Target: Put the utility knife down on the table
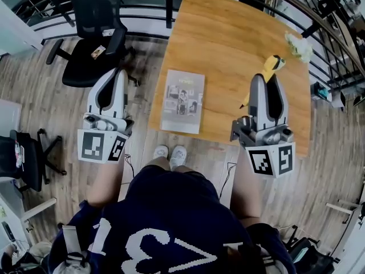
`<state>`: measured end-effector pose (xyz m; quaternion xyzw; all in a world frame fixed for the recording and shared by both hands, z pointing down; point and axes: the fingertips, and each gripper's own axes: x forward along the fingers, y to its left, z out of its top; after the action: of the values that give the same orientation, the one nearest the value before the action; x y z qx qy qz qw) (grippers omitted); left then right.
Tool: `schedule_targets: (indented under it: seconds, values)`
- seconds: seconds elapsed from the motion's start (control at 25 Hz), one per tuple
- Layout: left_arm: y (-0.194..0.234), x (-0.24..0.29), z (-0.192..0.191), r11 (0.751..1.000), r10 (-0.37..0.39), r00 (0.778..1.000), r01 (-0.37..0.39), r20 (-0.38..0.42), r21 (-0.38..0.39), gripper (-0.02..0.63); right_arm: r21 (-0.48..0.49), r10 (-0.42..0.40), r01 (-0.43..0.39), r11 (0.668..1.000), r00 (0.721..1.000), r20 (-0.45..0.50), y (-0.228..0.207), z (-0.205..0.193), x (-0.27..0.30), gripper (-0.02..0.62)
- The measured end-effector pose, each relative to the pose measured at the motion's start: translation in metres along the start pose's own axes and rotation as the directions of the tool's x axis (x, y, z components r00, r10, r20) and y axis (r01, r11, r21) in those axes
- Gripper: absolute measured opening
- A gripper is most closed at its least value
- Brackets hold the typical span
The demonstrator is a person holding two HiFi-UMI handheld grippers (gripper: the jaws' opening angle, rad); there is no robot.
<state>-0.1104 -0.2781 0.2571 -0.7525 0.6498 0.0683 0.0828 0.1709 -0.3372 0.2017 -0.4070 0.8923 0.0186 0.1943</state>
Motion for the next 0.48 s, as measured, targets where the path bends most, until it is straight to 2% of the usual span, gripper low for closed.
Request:
schedule_targets:
  seconds: [0.24, 0.36, 0.48]
  values:
    - [-0.008, 0.023, -0.038, 0.999, -0.045, 0.997, 0.045, -0.055, 0.006, 0.023, 0.028, -0.016, 0.019, 0.999, 0.995, -0.097, -0.009, -0.039, 0.014, 0.141]
    - [-0.006, 0.031, -0.064, 0.998, -0.059, 0.994, 0.056, -0.091, -0.028, 0.023, 0.049, -0.020, 0.029, 0.998, 0.984, -0.179, -0.008, -0.081, 0.020, 0.140]
    - [-0.007, 0.036, -0.091, 0.996, -0.076, 0.988, 0.068, -0.133, -0.063, 0.023, 0.032, -0.015, 0.026, 0.999, 0.955, -0.295, -0.003, -0.138, 0.021, 0.140]
